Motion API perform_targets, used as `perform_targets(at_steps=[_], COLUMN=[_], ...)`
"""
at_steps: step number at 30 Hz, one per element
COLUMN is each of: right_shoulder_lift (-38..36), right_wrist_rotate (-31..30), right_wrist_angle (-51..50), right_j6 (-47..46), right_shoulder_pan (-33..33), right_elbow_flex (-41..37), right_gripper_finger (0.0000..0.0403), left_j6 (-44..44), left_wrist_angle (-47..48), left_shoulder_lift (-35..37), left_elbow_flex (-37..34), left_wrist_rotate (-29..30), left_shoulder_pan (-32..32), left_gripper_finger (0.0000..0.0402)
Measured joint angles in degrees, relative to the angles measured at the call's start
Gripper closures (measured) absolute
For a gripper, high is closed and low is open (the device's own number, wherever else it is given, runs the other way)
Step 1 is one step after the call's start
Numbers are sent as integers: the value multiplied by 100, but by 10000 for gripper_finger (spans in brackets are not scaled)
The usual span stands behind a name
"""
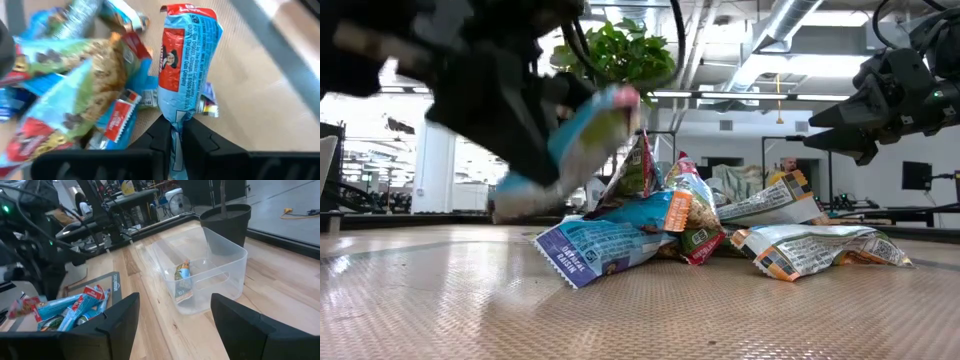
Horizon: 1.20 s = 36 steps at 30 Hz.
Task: Pick and place Granola Bars by type
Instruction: Put the red granola bar into the gray bin
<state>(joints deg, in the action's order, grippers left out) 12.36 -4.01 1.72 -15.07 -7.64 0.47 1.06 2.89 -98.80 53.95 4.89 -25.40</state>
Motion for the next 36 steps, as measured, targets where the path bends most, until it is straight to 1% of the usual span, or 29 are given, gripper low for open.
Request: perform_targets(at_steps=[3,5,7,9,15,18,21,26,30,36], right_shoulder_lift=[-2,-2,-1,-2,0,0,-2,0,0,-1], right_wrist_rotate=[0,0,0,0,-2,-2,-2,-4,-4,-7], right_wrist_angle=[0,0,0,0,0,-2,2,-2,0,0], right_j6=[2,2,1,0,0,2,0,1,2,0], right_shoulder_pan=[2,0,0,1,0,0,2,0,2,1], right_elbow_flex=[0,0,0,0,0,0,0,0,0,0], right_gripper_finger=[163,163,163,163,163,163,163,163,163,163], left_j6=[-370,-846,-1512,-2355,-5157,-6153,-6917,-7909,-8446,-8509], left_wrist_angle=[264,556,820,1104,1493,1586,2013,3293,4005,4140], left_shoulder_lift=[341,581,790,979,1242,1323,1446,1715,1875,1902], left_elbow_flex=[0,0,0,0,0,0,2,2,1,2], left_wrist_rotate=[-3,-10,-133,-401,-1680,-2123,-2273,-2236,-2127,-2133], left_shoulder_pan=[-57,-119,-181,-256,-557,-764,-966,-1269,-1418,-1448], left_gripper_finger=[371,372,375,377,377,377,377,377,377,377])
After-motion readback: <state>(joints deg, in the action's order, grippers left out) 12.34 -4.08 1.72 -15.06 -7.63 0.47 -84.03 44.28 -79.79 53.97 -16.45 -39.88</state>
